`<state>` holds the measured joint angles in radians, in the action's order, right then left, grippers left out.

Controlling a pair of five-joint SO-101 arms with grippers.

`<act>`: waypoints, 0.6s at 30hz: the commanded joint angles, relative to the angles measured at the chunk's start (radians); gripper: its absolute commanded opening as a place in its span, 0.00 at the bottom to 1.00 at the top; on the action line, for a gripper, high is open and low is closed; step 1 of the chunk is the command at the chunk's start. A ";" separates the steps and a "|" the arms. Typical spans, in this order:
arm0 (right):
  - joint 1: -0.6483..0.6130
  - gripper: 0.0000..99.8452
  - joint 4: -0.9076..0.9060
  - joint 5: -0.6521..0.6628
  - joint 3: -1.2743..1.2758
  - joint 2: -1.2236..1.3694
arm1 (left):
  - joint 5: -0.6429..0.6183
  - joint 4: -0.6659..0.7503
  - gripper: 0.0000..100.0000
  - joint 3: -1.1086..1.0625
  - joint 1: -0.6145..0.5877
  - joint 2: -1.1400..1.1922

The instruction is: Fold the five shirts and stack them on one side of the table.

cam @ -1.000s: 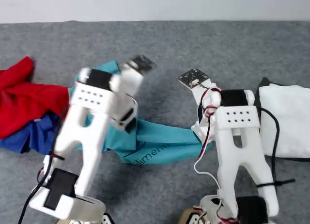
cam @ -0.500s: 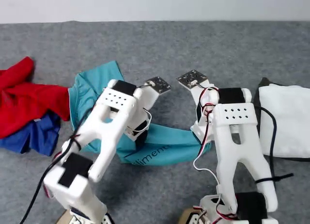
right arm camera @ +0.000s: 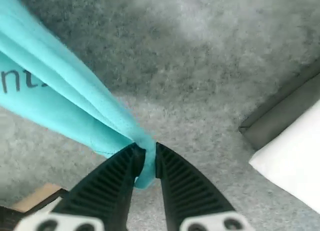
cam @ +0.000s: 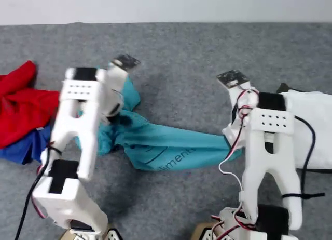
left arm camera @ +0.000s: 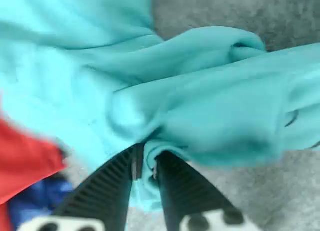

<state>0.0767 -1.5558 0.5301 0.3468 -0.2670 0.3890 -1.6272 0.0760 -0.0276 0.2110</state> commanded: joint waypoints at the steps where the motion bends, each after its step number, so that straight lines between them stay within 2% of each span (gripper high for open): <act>1: 0.025 0.01 0.021 0.040 -0.055 -0.004 | 0.038 -0.071 0.01 0.119 -0.040 -0.058; 6: 0.031 0.01 0.041 0.038 -0.055 -0.004 | 0.057 -0.097 0.01 0.134 -0.063 -0.057; 10: 0.030 0.01 0.041 0.038 -0.055 -0.004 | 0.084 -0.091 0.02 0.059 -0.060 -0.057; 15: 0.031 0.01 0.051 0.041 -0.055 -0.004 | 0.094 -0.097 0.13 -0.012 -0.034 -0.066; 18: 0.031 0.01 0.070 0.040 -0.052 -0.004 | 0.097 -0.098 0.16 -0.012 -0.038 -0.066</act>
<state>0.0905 -1.5067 0.5593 0.3468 -0.2670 0.4733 -1.7116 0.0637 -0.0675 0.2048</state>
